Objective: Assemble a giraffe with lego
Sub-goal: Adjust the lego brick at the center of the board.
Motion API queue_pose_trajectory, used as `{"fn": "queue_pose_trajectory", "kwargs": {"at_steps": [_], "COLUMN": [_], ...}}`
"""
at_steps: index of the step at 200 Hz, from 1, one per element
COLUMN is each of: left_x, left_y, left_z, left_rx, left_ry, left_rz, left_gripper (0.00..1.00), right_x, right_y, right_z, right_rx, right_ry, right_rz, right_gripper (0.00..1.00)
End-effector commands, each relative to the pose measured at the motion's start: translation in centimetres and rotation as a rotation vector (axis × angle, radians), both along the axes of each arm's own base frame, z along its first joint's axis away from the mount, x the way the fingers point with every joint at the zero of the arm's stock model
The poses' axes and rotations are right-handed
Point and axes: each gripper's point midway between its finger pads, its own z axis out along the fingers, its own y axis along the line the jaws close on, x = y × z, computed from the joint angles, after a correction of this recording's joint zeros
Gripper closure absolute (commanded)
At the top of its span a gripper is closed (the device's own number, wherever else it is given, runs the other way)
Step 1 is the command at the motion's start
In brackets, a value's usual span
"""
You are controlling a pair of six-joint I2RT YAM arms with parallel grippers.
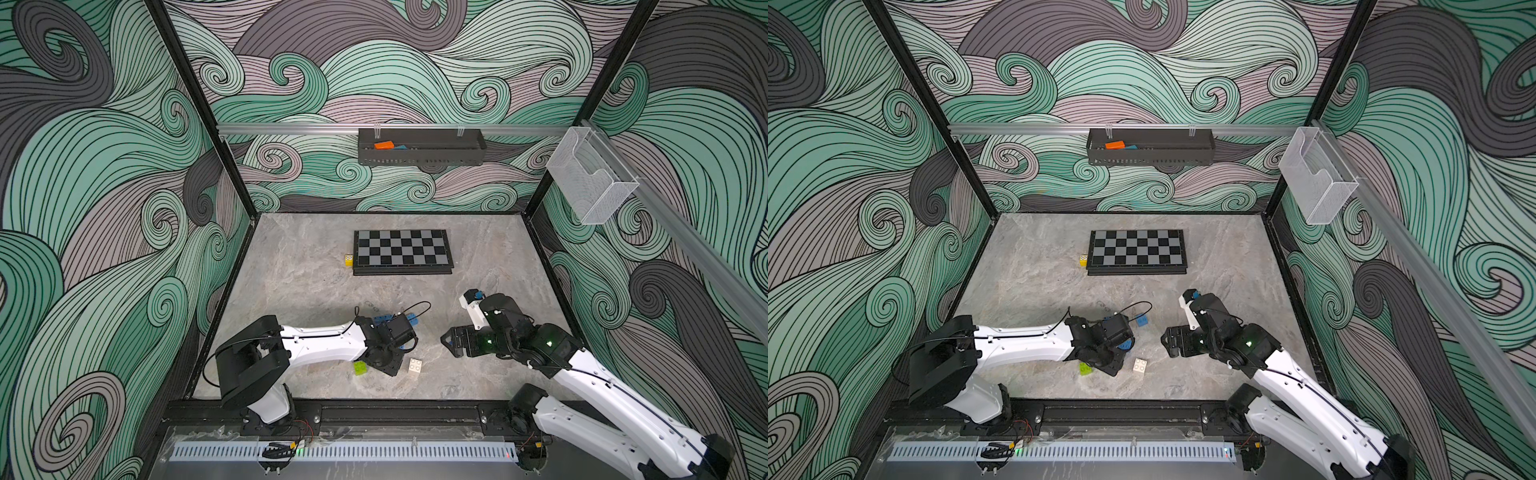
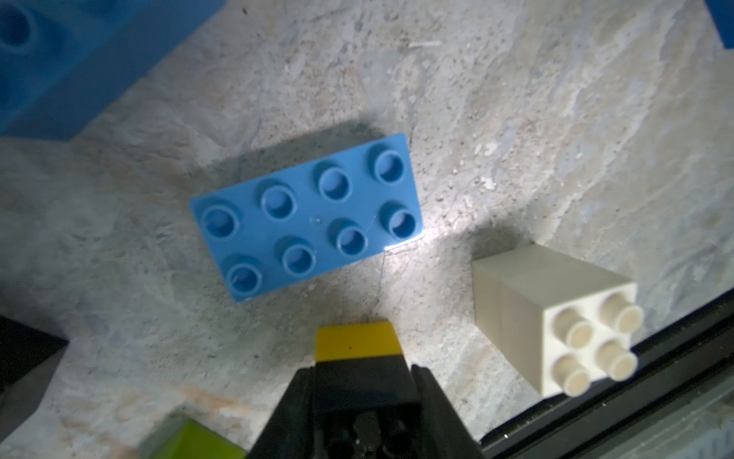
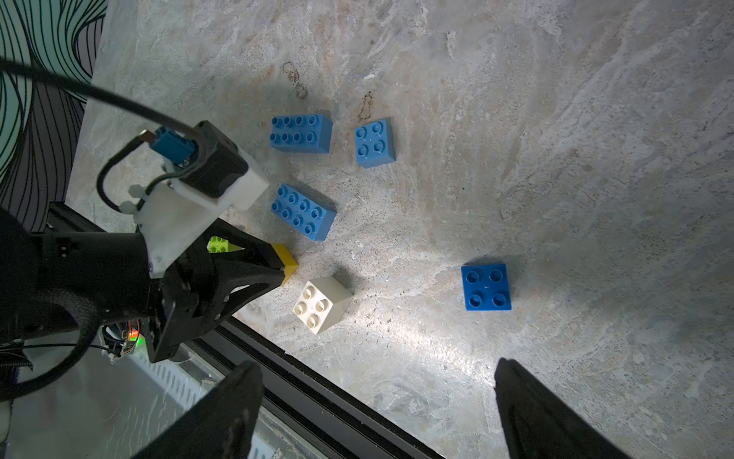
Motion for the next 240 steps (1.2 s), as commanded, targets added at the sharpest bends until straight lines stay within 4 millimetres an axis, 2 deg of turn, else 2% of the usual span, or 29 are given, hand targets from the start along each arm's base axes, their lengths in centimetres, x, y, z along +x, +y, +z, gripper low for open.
{"fn": "queue_pose_trajectory", "kwargs": {"at_steps": [1, 18, 85, 154, 192, 225, 240], "left_x": [0.3, 0.5, 0.7, 0.9, 1.1, 1.5, 1.6], "left_y": [-0.2, -0.1, 1.1, 0.7, 0.3, 0.1, 0.3], "left_z": [1.1, 1.3, 0.5, 0.1, 0.0, 0.7, 1.5], "left_rx": [-0.006, -0.008, 0.057, 0.027, -0.007, -0.029, -0.037], "left_ry": [-0.025, -0.024, -0.008, 0.019, 0.014, -0.005, -0.024], "left_rz": [0.013, 0.043, 0.104, 0.187, 0.222, 0.238, 0.248], "left_gripper": [0.68, 0.72, 0.74, 0.73, 0.57, 0.26, 0.21], "right_x": [-0.1, 0.0, 1.1, 1.3, 1.5, 1.5, 1.7], "right_y": [-0.7, -0.8, -0.3, -0.3, -0.1, 0.0, -0.1], "right_z": [-0.6, -0.5, 0.4, 0.6, 1.2, 1.6, 2.1], "right_rx": [-0.021, -0.027, -0.057, -0.085, -0.103, -0.114, -0.131], "right_ry": [0.012, 0.002, -0.018, -0.04, -0.054, -0.077, -0.1], "right_rz": [-0.026, -0.025, 0.001, 0.039, 0.079, 0.118, 0.138], "right_gripper": [0.06, 0.06, 0.06, 0.07, 0.06, 0.05, 0.05]}}
